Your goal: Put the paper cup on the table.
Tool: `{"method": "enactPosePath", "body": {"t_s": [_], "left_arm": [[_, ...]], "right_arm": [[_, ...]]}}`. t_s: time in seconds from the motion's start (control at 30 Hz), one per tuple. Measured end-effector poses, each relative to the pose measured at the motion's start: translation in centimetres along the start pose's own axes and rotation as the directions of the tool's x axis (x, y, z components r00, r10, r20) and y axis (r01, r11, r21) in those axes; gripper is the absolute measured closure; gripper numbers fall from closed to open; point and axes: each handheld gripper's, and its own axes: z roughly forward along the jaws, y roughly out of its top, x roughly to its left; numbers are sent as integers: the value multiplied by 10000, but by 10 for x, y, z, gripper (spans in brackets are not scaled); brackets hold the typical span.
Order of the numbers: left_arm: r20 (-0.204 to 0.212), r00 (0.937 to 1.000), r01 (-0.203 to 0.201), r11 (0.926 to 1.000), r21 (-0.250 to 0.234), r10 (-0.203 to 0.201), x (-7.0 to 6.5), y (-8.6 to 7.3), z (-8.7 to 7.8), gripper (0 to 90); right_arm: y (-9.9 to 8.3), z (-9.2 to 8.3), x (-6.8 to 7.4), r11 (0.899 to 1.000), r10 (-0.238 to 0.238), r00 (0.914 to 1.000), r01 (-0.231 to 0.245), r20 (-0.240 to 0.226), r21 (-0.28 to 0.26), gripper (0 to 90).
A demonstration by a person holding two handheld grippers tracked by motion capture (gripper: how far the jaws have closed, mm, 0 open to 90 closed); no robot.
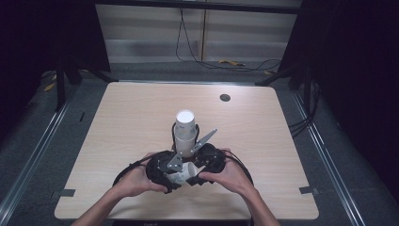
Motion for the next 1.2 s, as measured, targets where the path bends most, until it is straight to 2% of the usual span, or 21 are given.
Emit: {"method": "enactPosePath", "body": {"t_s": [0.1,0.13,0.2,0.33,0.43,0.47,0.5,0.53,0.57,0.63,0.83,1.2], "left_arm": [[21,10000,-47,10000,1,47,-1,2,2,284],[101,9999,44,9999,-129,-43,-2,3,2,284],[67,10000,-70,9998,-159,71,-2,3,1,289],[135,9999,-59,9993,-377,64,-2,2,-1,295],[140,9999,-48,9982,-597,57,-3,1,-3,295],[144,9997,-165,9971,-741,176,-2,1,-4,295],[166,9998,-87,9963,-854,101,-2,1,-4,295],[161,9998,-104,9959,-894,119,-2,1,-5,295],[163,9998,-126,9962,-867,141,-2,0,-5,295],[193,9997,-139,9952,-965,159,-2,-1,-5,295],[260,9993,-243,9929,-1162,275,-2,-6,-4,289],[523,9986,110,9849,-1725,-20,1,-8,-7,244]], "right_arm": [[1,3,-3,9999,97,9995,-98,-302,-41,251],[1,3,-3,10000,64,9994,-65,-326,-28,269],[2,2,-1,10000,-36,9990,34,-440,-51,298],[1,0,0,9997,-187,9990,181,-405,-132,306],[1,-2,1,9998,-90,9985,81,-533,-169,308],[1,-2,1,9998,-88,9981,77,-614,-189,307],[1,-1,0,9993,-215,9974,195,-685,-304,304],[1,-1,0,9991,-293,9974,272,-663,-323,299],[2,-1,1,9996,-151,9975,135,-694,-230,314],[3,0,1,9990,-331,9973,311,-653,-307,320],[2,0,3,9998,-154,9972,144,-736,-129,336],[1,-4,2,9992,-209,9962,178,-850,-365,348]]}}
